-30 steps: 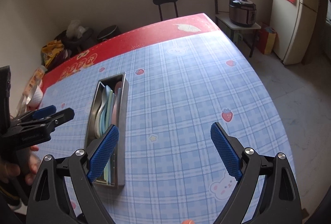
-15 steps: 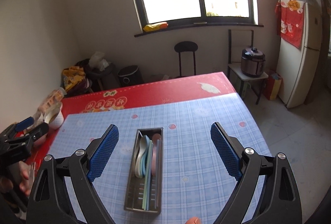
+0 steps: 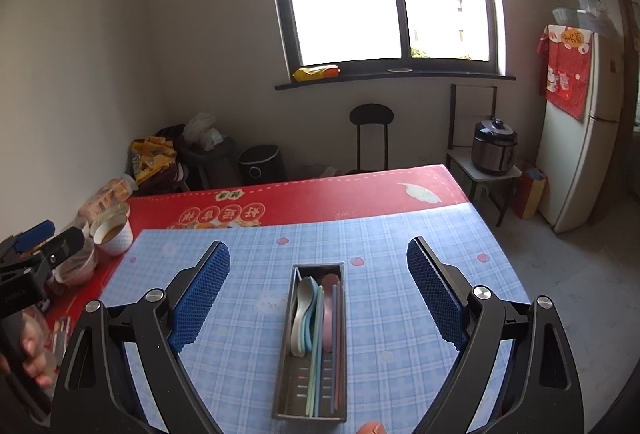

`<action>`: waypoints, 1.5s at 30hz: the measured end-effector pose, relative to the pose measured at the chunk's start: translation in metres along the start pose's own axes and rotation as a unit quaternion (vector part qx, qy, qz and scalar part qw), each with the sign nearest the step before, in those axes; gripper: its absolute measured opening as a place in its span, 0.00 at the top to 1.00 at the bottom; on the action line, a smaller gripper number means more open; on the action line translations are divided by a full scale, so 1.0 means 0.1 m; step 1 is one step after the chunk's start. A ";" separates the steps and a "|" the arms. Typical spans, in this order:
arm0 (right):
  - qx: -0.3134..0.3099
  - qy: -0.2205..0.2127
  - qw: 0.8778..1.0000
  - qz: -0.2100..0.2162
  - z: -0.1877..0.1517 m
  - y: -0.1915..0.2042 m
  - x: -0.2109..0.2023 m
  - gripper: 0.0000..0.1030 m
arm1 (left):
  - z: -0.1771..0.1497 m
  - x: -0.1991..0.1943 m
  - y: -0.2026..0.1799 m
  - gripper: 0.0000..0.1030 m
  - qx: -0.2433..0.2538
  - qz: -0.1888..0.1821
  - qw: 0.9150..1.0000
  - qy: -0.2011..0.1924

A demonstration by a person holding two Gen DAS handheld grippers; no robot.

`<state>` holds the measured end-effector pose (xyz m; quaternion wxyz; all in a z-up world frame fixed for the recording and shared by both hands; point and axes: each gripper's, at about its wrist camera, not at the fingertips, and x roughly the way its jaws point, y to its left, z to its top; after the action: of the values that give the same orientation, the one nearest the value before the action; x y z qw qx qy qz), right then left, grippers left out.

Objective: Organize utensils

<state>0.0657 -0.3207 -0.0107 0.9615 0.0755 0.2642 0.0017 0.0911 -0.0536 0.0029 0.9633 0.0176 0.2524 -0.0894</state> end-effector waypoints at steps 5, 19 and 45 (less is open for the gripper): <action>0.011 -0.010 1.000 -0.013 0.00 -0.03 -0.05 0.15 | -0.01 0.02 -0.01 0.06 0.003 -0.014 1.000 0.004; 0.018 -0.008 1.000 -0.022 -0.01 -0.02 -0.07 0.15 | -0.04 -0.01 -0.11 0.06 0.020 -0.014 1.000 -0.010; 0.004 -0.030 0.999 -0.026 -0.01 0.03 -0.17 0.15 | -0.04 -0.06 -0.05 0.06 0.013 -0.005 1.000 -0.016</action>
<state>0.0509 -0.3188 -0.0022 0.9684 0.0729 0.2370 -0.0270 0.0833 -0.0576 0.0020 0.9664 0.0273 0.2359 -0.0981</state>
